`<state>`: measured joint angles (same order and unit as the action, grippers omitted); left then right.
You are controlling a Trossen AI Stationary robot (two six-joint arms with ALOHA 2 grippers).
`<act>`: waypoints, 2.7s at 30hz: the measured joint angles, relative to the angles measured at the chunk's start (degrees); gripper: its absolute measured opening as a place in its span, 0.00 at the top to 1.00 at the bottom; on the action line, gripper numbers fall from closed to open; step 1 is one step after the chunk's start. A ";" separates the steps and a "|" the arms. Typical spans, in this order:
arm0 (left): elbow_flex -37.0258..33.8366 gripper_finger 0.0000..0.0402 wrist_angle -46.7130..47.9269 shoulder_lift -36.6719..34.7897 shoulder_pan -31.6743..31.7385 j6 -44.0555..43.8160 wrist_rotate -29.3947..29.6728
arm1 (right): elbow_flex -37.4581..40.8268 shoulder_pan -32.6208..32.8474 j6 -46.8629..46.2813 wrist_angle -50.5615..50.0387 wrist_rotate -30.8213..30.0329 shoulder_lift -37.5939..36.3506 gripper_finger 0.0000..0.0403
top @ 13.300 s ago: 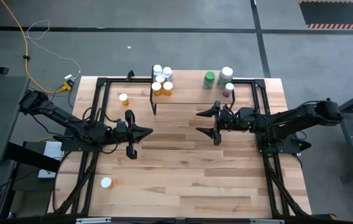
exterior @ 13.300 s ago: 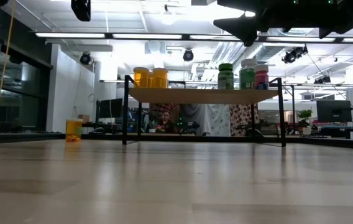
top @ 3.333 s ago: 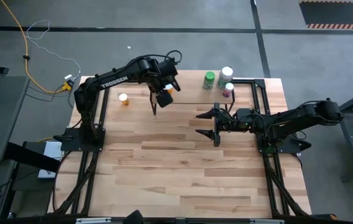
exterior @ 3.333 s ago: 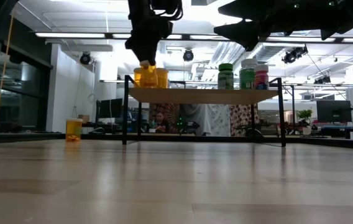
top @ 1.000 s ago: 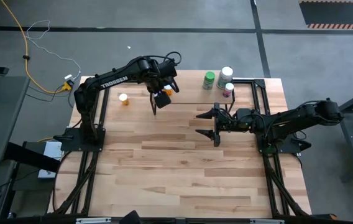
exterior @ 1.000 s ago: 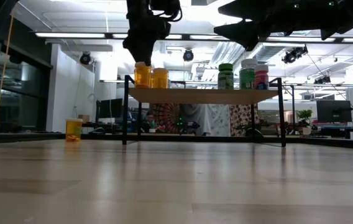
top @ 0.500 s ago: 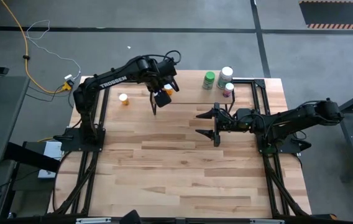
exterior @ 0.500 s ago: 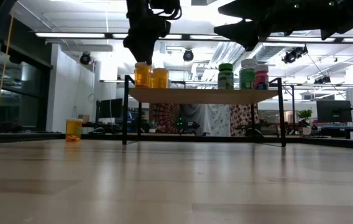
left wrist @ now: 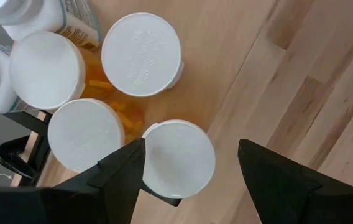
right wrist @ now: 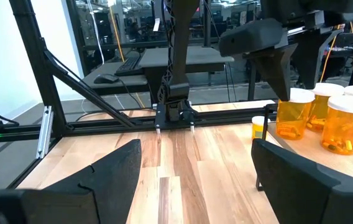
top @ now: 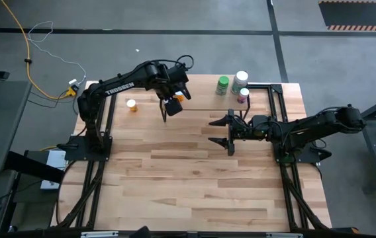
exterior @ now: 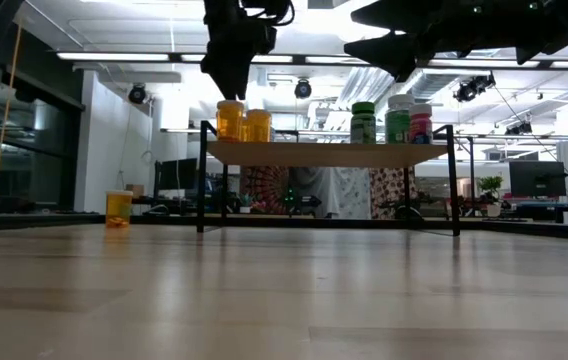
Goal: Pick and place medicine bottles onto shelf by color
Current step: Put the orange pill bottle on the shelf
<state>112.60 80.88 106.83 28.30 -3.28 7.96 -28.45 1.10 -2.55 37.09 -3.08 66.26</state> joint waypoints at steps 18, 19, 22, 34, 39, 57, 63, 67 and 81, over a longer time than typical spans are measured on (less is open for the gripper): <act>-7.93 0.38 -31.53 -17.12 -12.80 -3.46 14.97 | 0.00 0.02 0.02 -0.45 0.00 -0.02 0.27; -11.32 0.38 -35.45 -19.55 -14.26 -2.95 15.47 | 0.00 0.02 0.00 -0.49 0.01 -0.01 0.27; -24.75 0.38 -47.41 -28.01 -18.38 -2.06 15.69 | 0.00 0.02 0.00 -0.47 0.01 -0.02 0.27; -89.33 0.38 -103.42 -59.68 -31.43 -1.46 16.33 | 0.00 0.02 0.00 -0.44 0.01 -0.02 0.27; -102.61 0.38 -118.38 -66.26 -33.84 -1.81 16.93 | 0.00 0.01 0.00 -0.44 0.00 -0.02 0.27; -104.76 0.38 -119.27 -69.92 -34.01 -1.05 18.43 | 0.00 0.02 0.00 -0.41 0.00 -0.02 0.27; -104.76 0.38 -119.27 -69.90 -34.01 -1.04 18.43 | 0.00 0.02 0.00 -0.41 0.01 -0.02 0.27; -104.76 0.38 -119.27 -69.90 -34.01 -1.04 18.43 | 0.00 0.02 0.00 -0.40 -0.02 -0.02 0.27; -104.76 0.38 -116.20 -69.88 -34.03 -6.56 22.19 | 0.00 0.01 0.00 -0.42 -0.02 -0.02 0.27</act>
<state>7.84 -35.32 36.95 -5.74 -9.83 30.15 -28.45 1.11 -2.55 36.67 -3.09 66.24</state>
